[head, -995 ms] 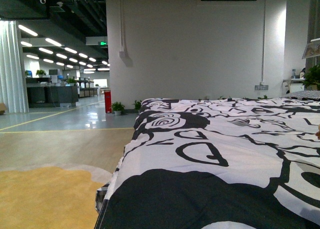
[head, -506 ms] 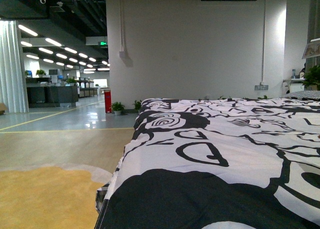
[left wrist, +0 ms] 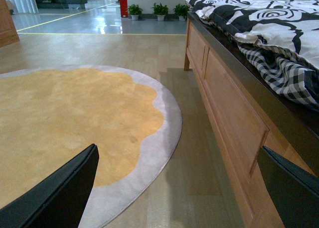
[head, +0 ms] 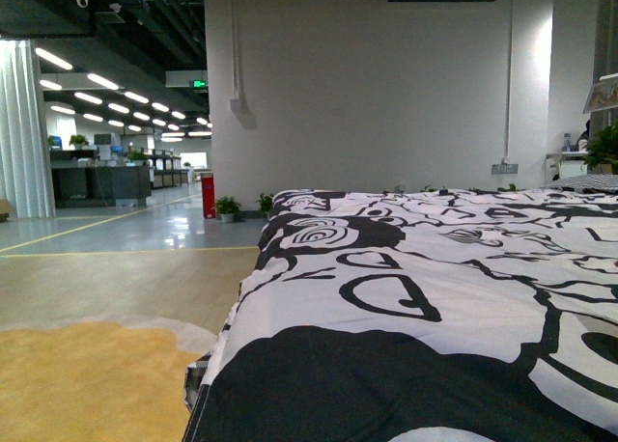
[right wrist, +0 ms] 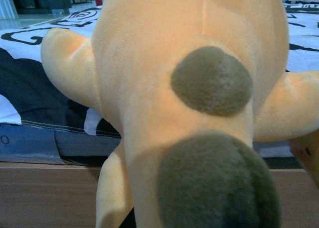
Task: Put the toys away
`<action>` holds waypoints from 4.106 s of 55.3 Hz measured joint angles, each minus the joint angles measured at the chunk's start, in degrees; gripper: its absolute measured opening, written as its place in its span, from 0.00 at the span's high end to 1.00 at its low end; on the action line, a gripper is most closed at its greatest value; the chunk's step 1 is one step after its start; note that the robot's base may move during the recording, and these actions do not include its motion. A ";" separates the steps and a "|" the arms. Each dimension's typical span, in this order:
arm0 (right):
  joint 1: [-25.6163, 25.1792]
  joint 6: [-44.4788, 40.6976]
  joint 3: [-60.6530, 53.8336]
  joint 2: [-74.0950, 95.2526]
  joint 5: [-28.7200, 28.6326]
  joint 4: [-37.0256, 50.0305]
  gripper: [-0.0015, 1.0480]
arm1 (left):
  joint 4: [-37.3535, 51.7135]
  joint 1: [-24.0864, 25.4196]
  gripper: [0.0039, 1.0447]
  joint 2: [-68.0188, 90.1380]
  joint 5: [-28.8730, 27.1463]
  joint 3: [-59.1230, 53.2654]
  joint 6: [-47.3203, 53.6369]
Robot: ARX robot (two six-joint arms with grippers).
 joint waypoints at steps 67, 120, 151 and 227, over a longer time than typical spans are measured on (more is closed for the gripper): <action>0.11 0.02 -0.02 0.00 0.48 -0.11 0.93 | 0.00 0.00 0.06 -0.02 0.26 0.00 0.02; 0.00 0.02 -0.02 0.02 0.26 -0.11 0.93 | 0.00 -0.11 0.06 0.00 0.31 0.00 0.02; 0.00 0.00 -0.02 0.02 0.26 -0.11 0.93 | 0.00 -0.11 0.06 0.00 0.31 0.00 0.02; 0.00 0.02 -0.02 0.02 0.26 -0.11 0.93 | 0.00 -0.11 0.06 0.02 0.31 0.00 0.02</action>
